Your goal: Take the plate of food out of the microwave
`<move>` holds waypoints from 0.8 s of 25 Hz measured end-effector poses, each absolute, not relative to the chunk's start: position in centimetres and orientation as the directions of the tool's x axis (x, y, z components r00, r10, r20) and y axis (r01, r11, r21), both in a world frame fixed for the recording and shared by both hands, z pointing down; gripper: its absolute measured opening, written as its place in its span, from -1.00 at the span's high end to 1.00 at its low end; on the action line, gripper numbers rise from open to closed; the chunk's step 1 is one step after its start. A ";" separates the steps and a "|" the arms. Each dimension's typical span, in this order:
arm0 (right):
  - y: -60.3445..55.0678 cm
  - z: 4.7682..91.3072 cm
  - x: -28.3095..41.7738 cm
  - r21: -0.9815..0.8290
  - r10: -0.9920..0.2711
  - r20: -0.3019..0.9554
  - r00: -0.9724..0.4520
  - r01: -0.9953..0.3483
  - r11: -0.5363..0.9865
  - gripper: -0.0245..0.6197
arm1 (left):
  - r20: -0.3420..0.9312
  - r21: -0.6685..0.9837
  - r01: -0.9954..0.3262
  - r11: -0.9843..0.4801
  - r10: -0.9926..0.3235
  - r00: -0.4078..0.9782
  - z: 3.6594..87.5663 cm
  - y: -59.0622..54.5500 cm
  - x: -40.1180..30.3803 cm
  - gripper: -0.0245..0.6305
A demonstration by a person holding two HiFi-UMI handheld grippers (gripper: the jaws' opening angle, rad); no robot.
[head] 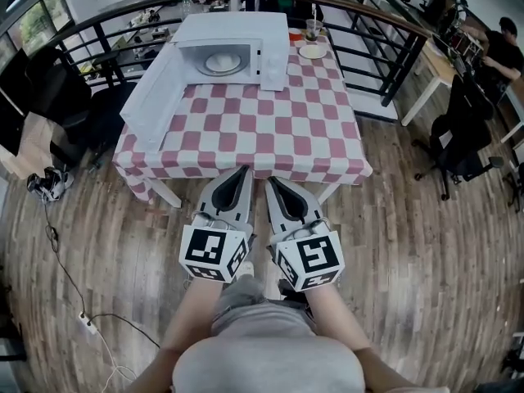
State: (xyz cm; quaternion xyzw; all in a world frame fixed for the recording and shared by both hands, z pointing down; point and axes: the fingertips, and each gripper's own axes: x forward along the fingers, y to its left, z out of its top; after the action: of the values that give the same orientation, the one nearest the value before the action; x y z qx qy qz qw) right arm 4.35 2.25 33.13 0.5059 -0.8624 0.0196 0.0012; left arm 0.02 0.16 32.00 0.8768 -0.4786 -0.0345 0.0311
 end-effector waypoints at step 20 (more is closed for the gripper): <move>-10.3 33.7 0.8 -0.020 -0.894 0.038 -0.446 -0.895 0.446 0.84 | -0.027 0.124 -0.823 -0.554 -0.831 0.556 32.6 -12.6 -4.1 0.92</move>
State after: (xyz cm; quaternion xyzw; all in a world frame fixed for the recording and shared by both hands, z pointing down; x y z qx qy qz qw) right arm 0.77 -10.34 33.65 0.5261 -0.8501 0.0184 0.0112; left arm -4.10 -12.60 32.62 0.8806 -0.4695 -0.0414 0.0484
